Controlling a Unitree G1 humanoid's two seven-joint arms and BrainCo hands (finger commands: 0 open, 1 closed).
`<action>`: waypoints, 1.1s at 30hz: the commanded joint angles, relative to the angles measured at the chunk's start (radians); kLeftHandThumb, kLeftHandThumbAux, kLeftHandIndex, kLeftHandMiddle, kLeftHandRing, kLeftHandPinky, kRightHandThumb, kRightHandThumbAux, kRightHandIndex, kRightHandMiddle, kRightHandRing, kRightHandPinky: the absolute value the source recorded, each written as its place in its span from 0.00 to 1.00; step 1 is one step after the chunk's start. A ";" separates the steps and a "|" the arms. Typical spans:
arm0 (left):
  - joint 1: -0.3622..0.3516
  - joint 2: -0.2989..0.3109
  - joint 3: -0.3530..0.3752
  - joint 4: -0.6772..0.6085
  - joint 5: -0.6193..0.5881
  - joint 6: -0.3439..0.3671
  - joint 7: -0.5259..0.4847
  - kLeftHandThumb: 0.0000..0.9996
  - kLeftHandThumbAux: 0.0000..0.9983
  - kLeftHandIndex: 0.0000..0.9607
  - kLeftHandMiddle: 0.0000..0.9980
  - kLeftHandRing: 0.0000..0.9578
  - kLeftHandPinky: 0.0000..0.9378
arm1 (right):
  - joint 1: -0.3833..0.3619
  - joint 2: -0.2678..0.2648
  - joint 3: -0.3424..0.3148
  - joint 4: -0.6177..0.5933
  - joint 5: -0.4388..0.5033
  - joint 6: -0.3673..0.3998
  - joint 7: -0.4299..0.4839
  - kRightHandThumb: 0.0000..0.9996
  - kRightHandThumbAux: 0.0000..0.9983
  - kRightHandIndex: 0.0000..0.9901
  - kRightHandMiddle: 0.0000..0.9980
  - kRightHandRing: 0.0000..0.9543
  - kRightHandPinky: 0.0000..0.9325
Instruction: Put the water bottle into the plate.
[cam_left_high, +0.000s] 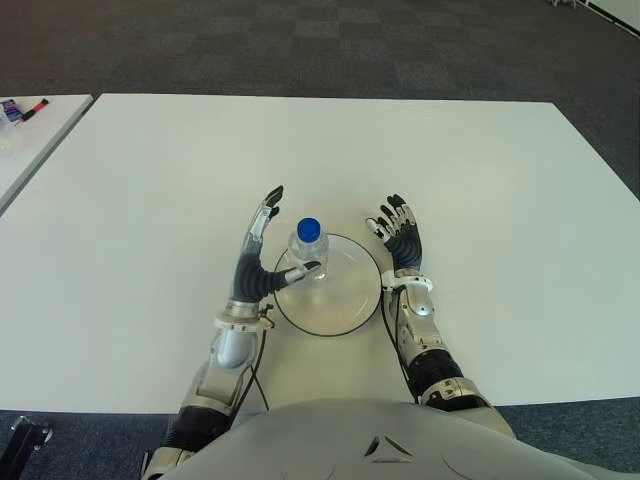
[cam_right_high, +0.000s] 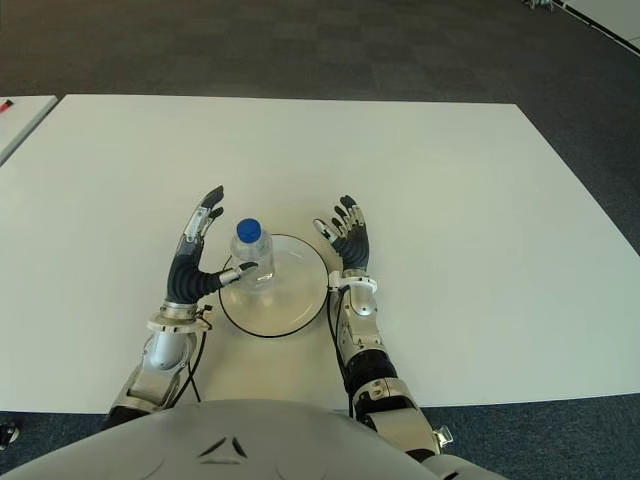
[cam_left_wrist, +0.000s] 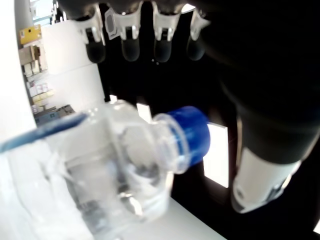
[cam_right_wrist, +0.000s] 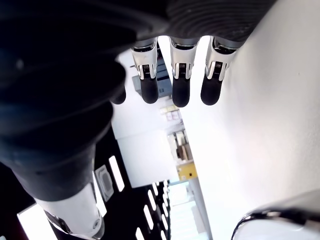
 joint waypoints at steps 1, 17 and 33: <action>0.029 -0.009 0.002 -0.059 0.003 -0.001 -0.017 0.00 0.81 0.07 0.08 0.06 0.07 | 0.026 0.160 -0.008 0.077 0.012 0.051 -0.005 0.06 0.82 0.11 0.12 0.12 0.16; 0.027 -0.046 0.018 -0.091 0.075 -0.054 0.014 0.00 0.80 0.11 0.12 0.09 0.09 | 0.021 0.158 -0.011 0.085 0.009 0.050 0.000 0.07 0.82 0.11 0.12 0.11 0.15; 0.054 -0.043 -0.003 -0.128 -0.012 -0.020 -0.035 0.00 0.75 0.12 0.13 0.10 0.09 | 0.020 0.163 -0.016 0.090 0.008 0.043 0.000 0.06 0.83 0.11 0.11 0.11 0.16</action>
